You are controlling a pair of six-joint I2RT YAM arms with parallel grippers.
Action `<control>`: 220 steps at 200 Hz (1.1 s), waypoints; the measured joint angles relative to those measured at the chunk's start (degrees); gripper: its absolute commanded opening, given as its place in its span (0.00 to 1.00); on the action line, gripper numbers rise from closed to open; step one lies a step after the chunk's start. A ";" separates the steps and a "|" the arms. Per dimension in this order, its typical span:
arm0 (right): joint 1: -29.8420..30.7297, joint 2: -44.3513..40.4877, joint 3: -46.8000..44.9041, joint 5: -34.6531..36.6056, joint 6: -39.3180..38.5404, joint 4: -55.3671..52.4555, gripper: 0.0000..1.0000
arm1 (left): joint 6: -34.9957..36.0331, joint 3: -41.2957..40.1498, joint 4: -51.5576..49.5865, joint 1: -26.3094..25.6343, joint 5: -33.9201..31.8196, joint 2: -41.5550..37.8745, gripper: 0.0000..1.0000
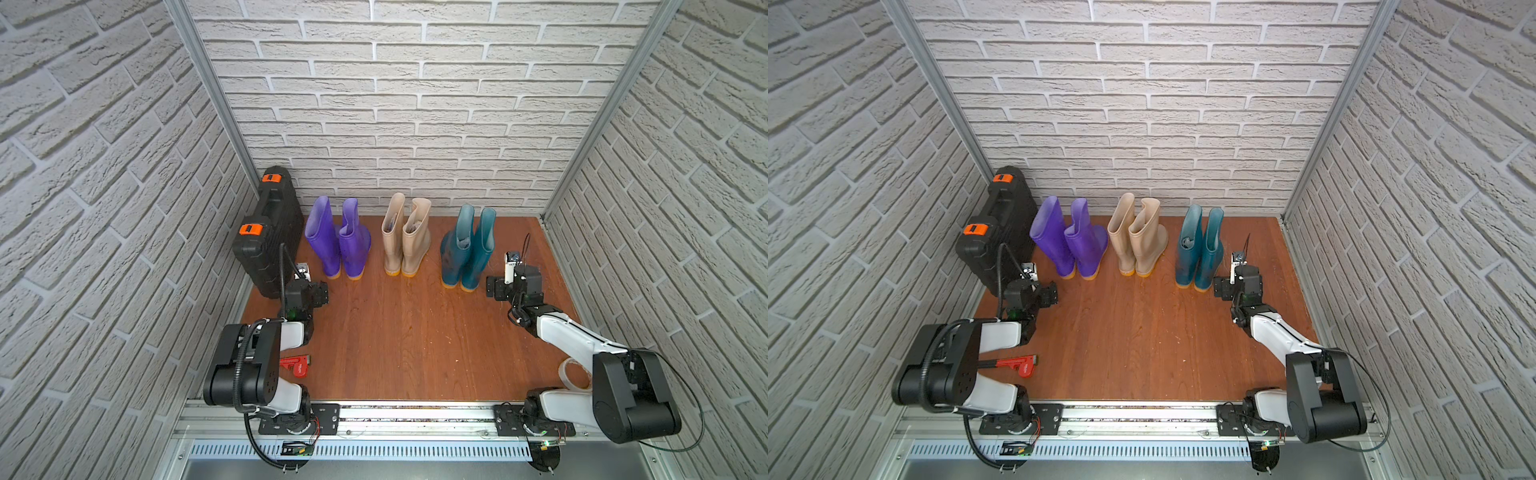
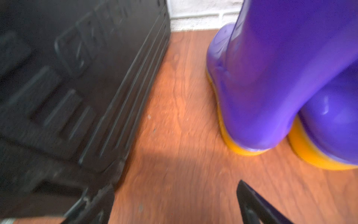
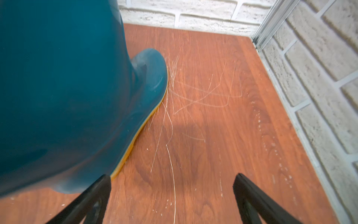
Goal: Match and arrange rain boots in pairs
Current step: Reset both arms
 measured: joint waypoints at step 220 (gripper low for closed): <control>-2.10 8.00 -7.69 -15.91 -1.51 25.97 1.00 | -0.09 -1.01 8.68 1.20 1.07 4.22 0.98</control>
